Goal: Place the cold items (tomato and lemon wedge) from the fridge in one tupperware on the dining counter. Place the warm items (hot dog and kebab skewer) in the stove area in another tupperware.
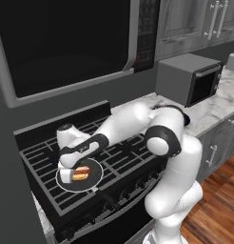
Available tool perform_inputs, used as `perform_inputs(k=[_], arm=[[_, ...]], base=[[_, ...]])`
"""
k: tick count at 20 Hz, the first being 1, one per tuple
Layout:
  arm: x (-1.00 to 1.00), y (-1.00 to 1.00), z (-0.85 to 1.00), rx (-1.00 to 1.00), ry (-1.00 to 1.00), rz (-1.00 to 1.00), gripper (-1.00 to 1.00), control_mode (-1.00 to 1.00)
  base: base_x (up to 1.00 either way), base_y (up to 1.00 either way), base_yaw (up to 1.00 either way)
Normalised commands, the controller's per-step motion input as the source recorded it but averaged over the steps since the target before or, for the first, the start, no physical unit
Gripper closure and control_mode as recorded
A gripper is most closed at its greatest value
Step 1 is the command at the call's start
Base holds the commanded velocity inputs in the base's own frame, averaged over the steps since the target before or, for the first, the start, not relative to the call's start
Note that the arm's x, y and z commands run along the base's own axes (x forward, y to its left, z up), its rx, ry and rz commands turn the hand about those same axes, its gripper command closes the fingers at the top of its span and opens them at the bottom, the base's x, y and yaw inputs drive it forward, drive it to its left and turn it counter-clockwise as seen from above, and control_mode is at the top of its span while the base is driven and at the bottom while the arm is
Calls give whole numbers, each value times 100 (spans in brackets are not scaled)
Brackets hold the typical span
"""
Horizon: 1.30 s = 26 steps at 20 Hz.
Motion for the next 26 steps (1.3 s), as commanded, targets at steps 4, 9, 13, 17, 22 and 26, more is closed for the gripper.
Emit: perform_inputs(k=[4,9,13,17,22,26], arm=[[-18,-30,-100,-12,-1,0,-100,-100],[-76,-71,-100,-6,0,-8,-100,-100],[-100,-94,-100,-1,-12,-18,100,-100],[-96,-100,-100,0,-31,-14,100,-100],[-73,-91,-35,2,-24,-2,100,-100],[-29,-80,70,17,-1,0,100,-100]], base=[[0,0,0],[0,0,0],[0,0,0],[0,0,0],[0,0,0],[0,0,0]])
